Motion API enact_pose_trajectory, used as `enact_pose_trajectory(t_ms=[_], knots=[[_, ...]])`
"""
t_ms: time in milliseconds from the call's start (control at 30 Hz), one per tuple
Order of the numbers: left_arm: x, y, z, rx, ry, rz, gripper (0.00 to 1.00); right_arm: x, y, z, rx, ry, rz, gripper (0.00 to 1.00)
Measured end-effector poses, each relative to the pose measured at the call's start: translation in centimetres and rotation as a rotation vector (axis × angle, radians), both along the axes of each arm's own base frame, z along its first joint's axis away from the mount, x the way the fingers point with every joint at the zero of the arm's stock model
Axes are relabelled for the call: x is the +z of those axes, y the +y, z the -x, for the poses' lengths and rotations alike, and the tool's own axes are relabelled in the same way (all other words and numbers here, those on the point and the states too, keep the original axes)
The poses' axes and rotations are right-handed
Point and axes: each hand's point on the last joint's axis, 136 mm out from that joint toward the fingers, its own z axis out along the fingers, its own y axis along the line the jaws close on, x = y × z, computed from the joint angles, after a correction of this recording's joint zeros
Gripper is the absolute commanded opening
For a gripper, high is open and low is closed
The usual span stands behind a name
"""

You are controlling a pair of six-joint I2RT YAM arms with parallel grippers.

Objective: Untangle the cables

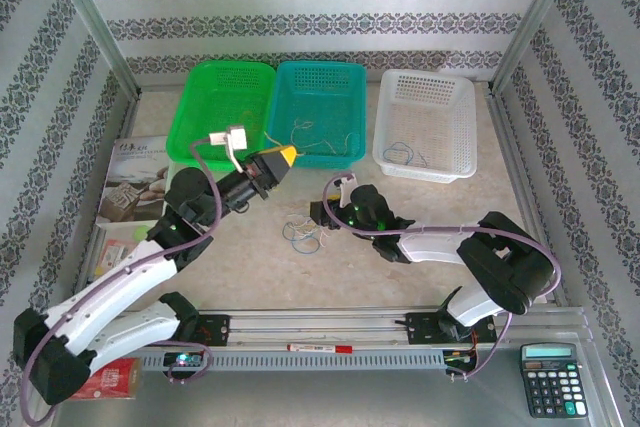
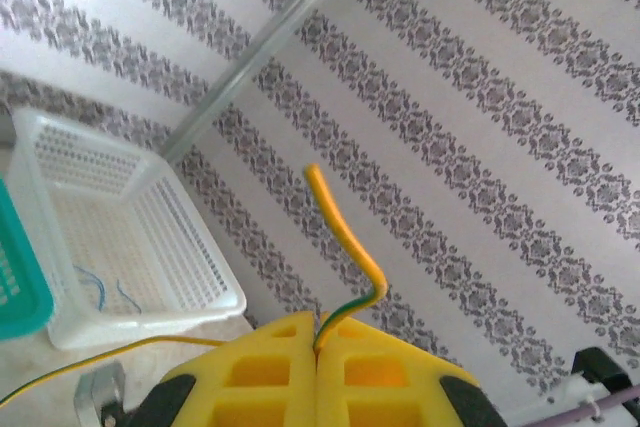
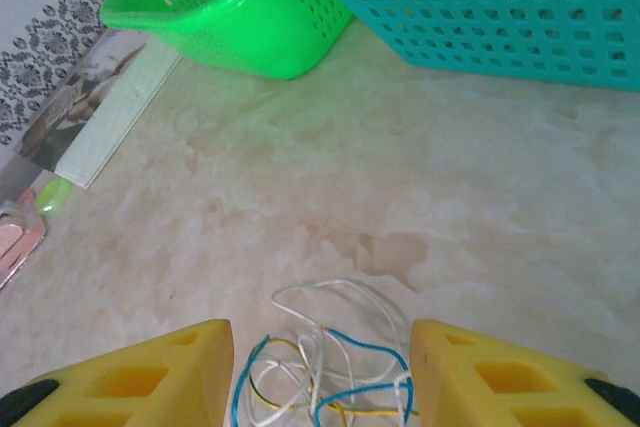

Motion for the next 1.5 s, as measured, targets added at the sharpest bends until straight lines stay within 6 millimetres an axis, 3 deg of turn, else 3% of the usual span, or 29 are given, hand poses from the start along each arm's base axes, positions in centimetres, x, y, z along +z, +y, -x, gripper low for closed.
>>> enact_pose_trajectory(t_ms=[133,267,400,600,833,1033,1100,1300,1500], knots=[[0.9,2.2,-1.1,0.142,-0.021,-0.099,0.0,1.3,-0.4,0.4,-0.008,-0.008,-0.025,0.53],[-0.9,4.6,-3.8,0.277,0.013,-0.224,0.0,3.5,-0.8,0.8,-0.011,-0.036,-0.062,0.54],[-5.1,8.3,-8.2,0.399,0.127,-0.333,0.0,5.1,-1.4,1.3,-0.013,-0.052,-0.081,0.54],[-11.7,13.4,-13.6,0.493,0.327,-0.403,0.0,6.0,-2.3,2.2,-0.02,-0.038,-0.089,0.54],[-16.9,16.6,-20.1,0.504,0.49,-0.426,0.0,5.0,-2.9,2.8,-0.024,0.003,-0.059,0.54],[-19.9,18.5,-24.9,0.508,0.576,-0.442,0.01,4.1,-3.5,3.4,-0.032,0.034,-0.048,0.54],[-20.3,18.9,-25.9,0.508,0.589,-0.453,0.11,3.9,-3.8,3.5,-0.038,0.038,-0.046,0.54],[-20.1,18.9,-27.3,0.498,0.595,-0.475,0.61,3.1,-4.2,3.9,-0.04,0.058,-0.029,0.54],[-18.9,18.5,-27.2,0.471,0.574,-0.471,0.81,2.8,-4.3,4.0,-0.04,0.07,-0.022,0.54]])
